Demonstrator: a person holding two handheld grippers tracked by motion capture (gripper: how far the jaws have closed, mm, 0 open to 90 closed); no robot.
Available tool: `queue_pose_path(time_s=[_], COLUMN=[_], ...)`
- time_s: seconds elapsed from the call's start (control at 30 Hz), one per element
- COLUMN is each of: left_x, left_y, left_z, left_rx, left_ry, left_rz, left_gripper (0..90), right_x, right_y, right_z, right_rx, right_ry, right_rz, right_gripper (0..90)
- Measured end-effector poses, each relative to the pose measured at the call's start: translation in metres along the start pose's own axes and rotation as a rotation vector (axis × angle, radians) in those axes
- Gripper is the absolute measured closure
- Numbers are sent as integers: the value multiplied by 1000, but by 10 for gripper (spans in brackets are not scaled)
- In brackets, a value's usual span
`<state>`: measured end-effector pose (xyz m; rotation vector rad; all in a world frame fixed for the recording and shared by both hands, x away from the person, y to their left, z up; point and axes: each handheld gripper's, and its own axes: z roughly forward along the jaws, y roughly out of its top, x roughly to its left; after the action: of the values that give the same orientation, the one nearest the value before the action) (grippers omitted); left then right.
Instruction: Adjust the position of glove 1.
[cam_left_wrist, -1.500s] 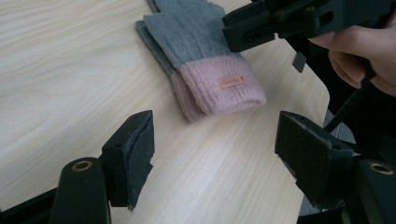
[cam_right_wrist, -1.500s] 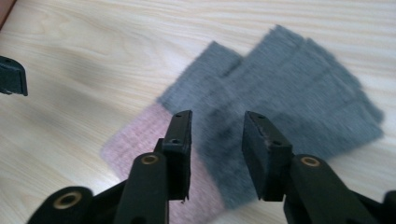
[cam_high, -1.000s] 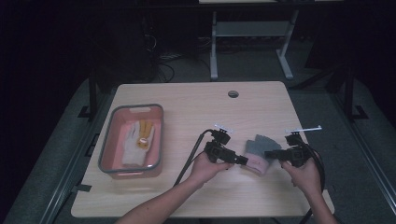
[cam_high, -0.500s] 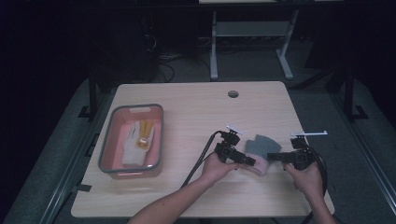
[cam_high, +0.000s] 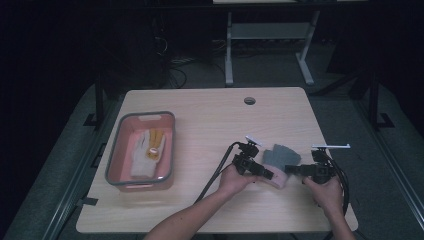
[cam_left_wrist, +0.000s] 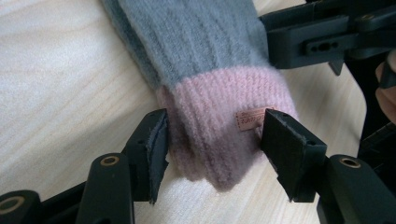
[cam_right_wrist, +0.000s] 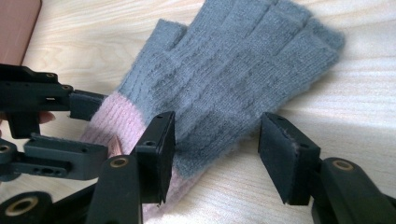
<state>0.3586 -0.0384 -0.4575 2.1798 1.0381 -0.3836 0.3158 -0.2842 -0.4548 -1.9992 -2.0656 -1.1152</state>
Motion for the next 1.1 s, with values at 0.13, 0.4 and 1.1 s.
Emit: queue_pose_path(time_s=[0.13,0.4,1.1], left_x=[2,3,11], left_y=[-1,-1,-6], left_z=[1,1,2], left_rx=[-3,-1,-55], left_ry=[-11,-16,-98], left_rz=[-6,3,-67], left_gripper=[418,472,585], right_x=[-3,-8,-8], right_y=[-3,-10,-16], right_z=[2,7,22], right_rx=[-8,-46,-124], right_ry=[10,75,156], right_rz=[27,98,173], right_gripper=[453,486,756])
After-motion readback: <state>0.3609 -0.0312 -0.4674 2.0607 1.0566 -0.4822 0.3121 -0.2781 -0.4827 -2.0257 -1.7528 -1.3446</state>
